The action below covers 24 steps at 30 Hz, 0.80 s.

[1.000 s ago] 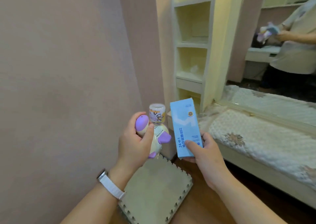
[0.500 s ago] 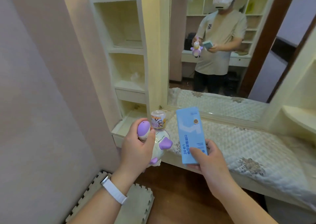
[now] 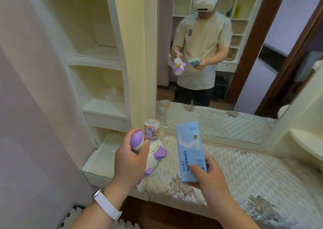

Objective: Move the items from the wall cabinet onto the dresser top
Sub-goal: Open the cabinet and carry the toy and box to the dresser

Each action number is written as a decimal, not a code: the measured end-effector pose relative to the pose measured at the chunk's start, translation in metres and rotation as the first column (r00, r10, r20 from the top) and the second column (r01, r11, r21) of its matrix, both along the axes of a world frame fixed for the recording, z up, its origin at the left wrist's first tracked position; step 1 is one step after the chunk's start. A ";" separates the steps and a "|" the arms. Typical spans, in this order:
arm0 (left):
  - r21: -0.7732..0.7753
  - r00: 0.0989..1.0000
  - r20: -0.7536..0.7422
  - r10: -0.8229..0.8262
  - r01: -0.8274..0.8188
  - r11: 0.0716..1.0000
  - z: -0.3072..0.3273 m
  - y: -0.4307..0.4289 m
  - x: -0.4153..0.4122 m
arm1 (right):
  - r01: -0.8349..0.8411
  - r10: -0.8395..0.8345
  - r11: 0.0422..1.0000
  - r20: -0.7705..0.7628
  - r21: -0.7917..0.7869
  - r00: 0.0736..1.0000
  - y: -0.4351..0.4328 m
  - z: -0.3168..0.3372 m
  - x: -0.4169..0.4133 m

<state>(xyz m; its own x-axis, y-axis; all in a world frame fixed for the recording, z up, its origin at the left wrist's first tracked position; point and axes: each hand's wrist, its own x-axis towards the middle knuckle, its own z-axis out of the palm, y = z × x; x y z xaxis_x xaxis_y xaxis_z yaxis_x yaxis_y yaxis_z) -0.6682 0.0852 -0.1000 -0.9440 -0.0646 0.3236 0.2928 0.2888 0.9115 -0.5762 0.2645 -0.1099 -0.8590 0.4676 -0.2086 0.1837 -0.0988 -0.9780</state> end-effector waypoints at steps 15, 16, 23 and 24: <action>-0.033 0.958 0.242 0.156 -0.152 0.988 -0.041 0.136 -0.093 | -0.175 0.188 0.982 0.218 -0.076 0.958 0.131 -0.094 -0.130; -0.042 0.951 0.252 0.180 -0.175 0.984 -0.043 0.143 -0.097 | -0.194 0.211 0.976 0.226 -0.098 0.951 0.139 -0.099 -0.139; 0.019 0.862 0.436 0.258 -0.295 0.955 -0.077 0.164 -0.135 | -0.253 0.287 0.955 0.272 -0.154 0.918 0.159 -0.137 -0.183; 0.030 0.852 0.452 0.264 -0.310 0.950 -0.082 0.165 -0.141 | -0.257 0.293 0.954 0.285 -0.157 0.913 0.160 -0.143 -0.188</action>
<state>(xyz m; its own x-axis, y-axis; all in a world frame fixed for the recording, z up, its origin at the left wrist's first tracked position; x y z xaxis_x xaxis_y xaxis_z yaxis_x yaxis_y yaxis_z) -0.8091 0.2505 -0.1819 -0.9208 -0.3638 -0.1404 -0.2246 0.2006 0.9536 -0.7643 0.4244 -0.2531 -0.8378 0.1799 -0.5154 0.5038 -0.1086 -0.8569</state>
